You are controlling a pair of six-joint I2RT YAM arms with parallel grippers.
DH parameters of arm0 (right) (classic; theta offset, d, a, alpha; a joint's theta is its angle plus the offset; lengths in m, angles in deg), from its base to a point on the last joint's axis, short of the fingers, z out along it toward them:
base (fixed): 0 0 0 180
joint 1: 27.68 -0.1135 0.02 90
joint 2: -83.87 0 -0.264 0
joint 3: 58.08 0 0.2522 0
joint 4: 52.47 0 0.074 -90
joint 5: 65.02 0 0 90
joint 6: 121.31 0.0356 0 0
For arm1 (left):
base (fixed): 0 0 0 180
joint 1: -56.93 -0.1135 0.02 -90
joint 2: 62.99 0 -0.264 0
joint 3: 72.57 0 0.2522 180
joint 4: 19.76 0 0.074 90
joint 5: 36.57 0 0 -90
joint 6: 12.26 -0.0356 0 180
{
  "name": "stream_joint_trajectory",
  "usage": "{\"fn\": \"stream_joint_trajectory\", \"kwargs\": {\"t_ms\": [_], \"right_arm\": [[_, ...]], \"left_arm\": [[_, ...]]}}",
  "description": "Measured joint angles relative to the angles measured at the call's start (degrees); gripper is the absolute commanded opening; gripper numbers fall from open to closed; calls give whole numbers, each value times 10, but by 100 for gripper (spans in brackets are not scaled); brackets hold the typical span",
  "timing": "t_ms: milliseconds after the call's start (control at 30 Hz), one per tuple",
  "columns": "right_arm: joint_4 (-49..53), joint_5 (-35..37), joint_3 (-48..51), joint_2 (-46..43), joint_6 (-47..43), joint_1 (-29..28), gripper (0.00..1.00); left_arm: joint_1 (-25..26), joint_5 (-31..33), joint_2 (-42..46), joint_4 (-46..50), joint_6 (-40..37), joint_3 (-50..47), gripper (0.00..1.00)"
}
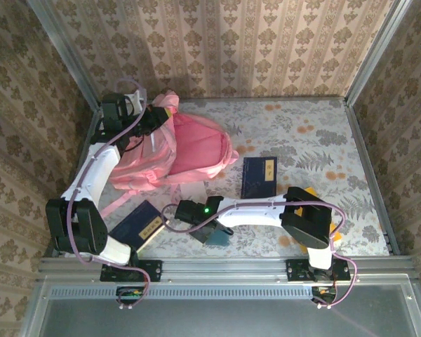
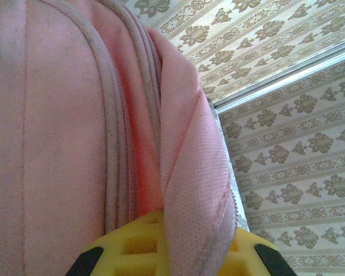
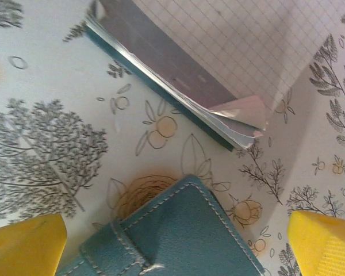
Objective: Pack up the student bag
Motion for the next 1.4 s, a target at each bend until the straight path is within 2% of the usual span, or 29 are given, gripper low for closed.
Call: {"fn": "stream_joint_trajectory", "kwargs": {"t_ms": [400, 600, 933, 1400], "right_arm": [[-24, -18, 85, -47, 22, 2, 100], [-24, -40, 89, -74, 29, 11, 100], [-47, -175, 134, -146, 87, 84, 100], [-42, -205, 143, -100, 160, 94, 99]], "left_arm": [[-2, -3, 0, -3, 6, 0, 0], [-2, -7, -3, -4, 8, 0, 0], [-2, -13, -7, -10, 11, 0, 0], [-9, -23, -10, -26, 26, -4, 0]]}}
